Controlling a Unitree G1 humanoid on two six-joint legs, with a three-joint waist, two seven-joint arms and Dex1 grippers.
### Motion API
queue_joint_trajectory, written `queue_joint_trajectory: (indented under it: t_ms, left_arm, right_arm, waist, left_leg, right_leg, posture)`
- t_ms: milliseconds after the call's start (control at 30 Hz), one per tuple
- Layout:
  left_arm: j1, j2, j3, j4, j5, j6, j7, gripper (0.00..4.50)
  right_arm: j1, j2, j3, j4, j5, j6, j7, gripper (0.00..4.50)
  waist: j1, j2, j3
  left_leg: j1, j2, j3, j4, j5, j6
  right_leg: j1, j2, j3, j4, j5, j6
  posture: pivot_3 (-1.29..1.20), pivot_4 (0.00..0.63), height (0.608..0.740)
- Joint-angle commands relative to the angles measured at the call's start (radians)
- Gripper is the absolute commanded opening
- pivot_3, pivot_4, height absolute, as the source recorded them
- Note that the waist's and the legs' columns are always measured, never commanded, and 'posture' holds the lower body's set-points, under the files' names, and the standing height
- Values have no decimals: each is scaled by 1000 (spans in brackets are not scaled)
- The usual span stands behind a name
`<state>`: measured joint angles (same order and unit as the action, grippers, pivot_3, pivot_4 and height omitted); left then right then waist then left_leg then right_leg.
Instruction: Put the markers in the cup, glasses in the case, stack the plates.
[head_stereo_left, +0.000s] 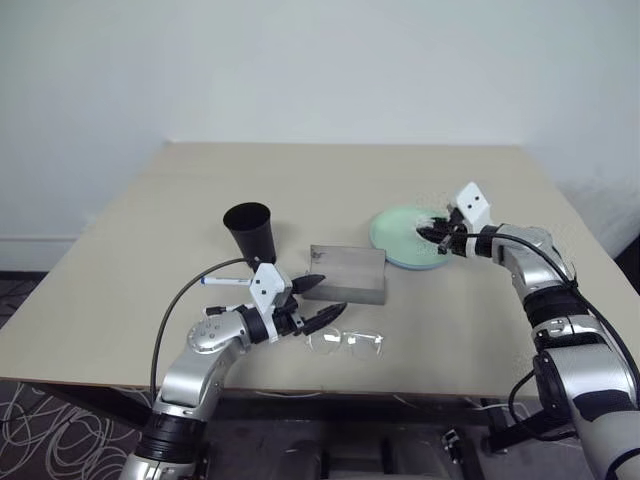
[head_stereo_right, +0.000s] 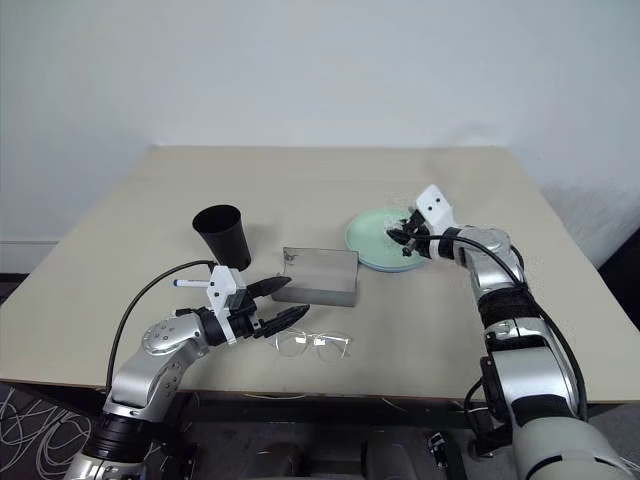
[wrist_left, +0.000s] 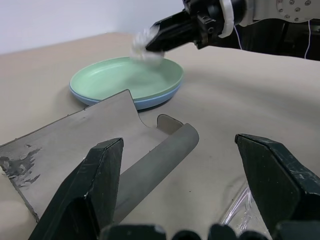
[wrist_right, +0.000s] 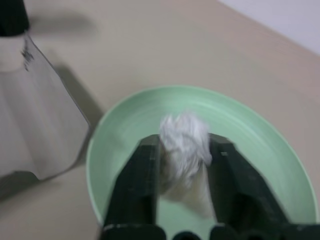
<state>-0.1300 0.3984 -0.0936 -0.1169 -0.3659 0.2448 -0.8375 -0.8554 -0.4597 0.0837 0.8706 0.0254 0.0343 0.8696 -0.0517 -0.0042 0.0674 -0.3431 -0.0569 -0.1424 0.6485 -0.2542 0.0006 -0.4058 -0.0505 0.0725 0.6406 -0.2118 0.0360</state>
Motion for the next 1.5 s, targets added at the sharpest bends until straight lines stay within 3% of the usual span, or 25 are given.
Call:
queue_joint_trajectory:
  t_ms: [33, 167, 367, 667, 933, 1300, 1400, 1500]
  left_arm:
    - [-5, 9, 14, -33, -1, -10, 4, 3795]
    - [-5, 14, 16, -33, -2, -8, 2, 3795]
    - [-21, 33, 10, -18, 1, -9, -18, 3795]
    - [-179, 161, -72, 134, 43, -19, -251, 3795]
    - [-434, 169, -225, 395, 153, -116, -508, 3795]
    - [-586, 71, -348, 606, 303, -260, -626, 3795]
    - [-599, 55, -366, 641, 339, -298, -628, 3223]
    - [-601, 43, -367, 650, 353, -312, -634, 3223]
  right_arm:
    - [-42, -2, -5, 9, -13, -41, -5, 2744]
    - [-37, -1, -10, 13, -17, -54, -6, 4173]
    - [-7, -7, -46, -42, 37, -67, 45, 4173]
    - [223, -66, -46, -464, 231, 137, 366, 4173]
    - [311, -57, -27, -595, 240, 204, 341, 4173]
    - [417, -83, -29, -759, 290, 277, 342, 4173]
    - [436, -85, -32, -781, 295, 286, 331, 4216]
    - [447, -86, -32, -792, 297, 289, 320, 4216]
  waist:
    - [0, 0, 0]
    - [-1, 0, 0]
    - [0, 0, 0]
    - [3, 0, 0]
    - [1, 0, 0]
    - [5, 0, 0]
    - [4, -1, 0]
    - [4, -1, 0]
  left_leg:
    - [0, 0, 0, 0, 0, 0]
    - [0, 0, 0, 0, 0, 0]
    - [0, 0, 0, 0, 0, 0]
    - [0, 0, -2, 1, 0, 0]
    - [-1, 0, -1, 2, 0, 0]
    - [-5, 0, -3, 3, 0, 0]
    - [-5, 0, -3, 4, 0, 0]
    - [-5, 0, -3, 4, 0, 0]
  right_leg:
    - [0, 0, 0, 0, 0, 0]
    - [0, 0, 0, 0, 0, 0]
    - [0, 0, 0, 0, 0, 0]
    - [1, 0, -2, 0, 0, 0]
    - [1, 0, -2, 0, 0, 0]
    - [-2, 0, -3, -1, 0, 1]
    - [-2, 0, -3, 0, 0, 1]
    - [-2, 0, -3, 0, 0, 1]
  posture:
    - [0, 0, 737]
    - [0, 0, 737]
    - [0, 0, 737]
    - [0, 0, 737]
    - [0, 0, 737]
    - [0, 0, 737]
    - [0, 0, 737]
    - [0, 0, 737]
